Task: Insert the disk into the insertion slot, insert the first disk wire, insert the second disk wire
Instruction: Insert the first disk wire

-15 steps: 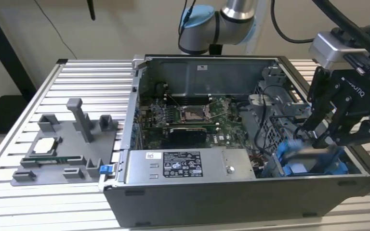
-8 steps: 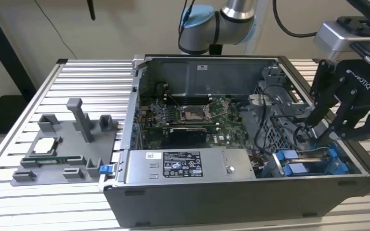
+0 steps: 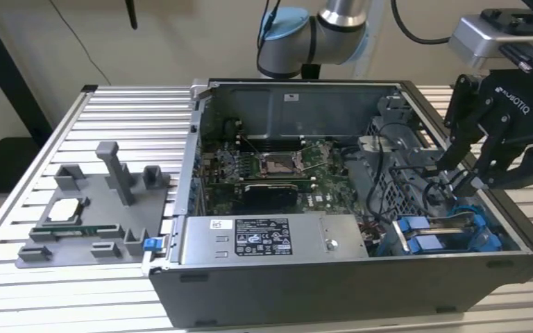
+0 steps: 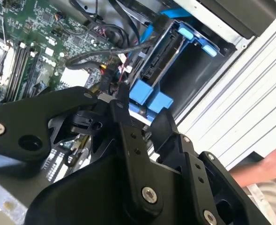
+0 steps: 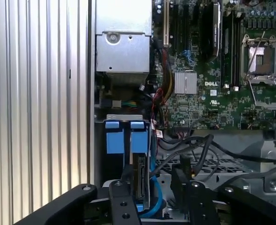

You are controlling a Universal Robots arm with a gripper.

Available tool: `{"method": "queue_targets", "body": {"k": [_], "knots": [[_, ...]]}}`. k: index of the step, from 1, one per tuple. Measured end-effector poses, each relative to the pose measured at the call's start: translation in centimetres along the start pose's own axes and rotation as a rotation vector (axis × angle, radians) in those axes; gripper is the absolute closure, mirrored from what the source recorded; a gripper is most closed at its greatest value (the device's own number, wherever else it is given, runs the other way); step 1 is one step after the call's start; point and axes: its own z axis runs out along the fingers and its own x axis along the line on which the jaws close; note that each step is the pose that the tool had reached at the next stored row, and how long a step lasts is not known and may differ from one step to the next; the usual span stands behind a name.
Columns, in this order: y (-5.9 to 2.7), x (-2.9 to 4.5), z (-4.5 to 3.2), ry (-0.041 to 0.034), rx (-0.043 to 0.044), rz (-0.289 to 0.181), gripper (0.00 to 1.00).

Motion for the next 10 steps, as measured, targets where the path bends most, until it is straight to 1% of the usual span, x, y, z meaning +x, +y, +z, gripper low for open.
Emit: {"method": "queue_targets", "body": {"k": [2, 4, 6, 10], "knots": [[0.01, -0.59, 0.05, -0.0003, 0.0002, 0.000, 0.00], [0.01, -1.04, 0.20, -0.0028, 0.0007, 0.000, 0.00], [0.02, -1.40, 0.45, -0.0059, 0.0011, 0.000, 0.00], [0.03, -2.07, 1.12, -0.0093, 0.0013, 0.002, 0.00]]}}
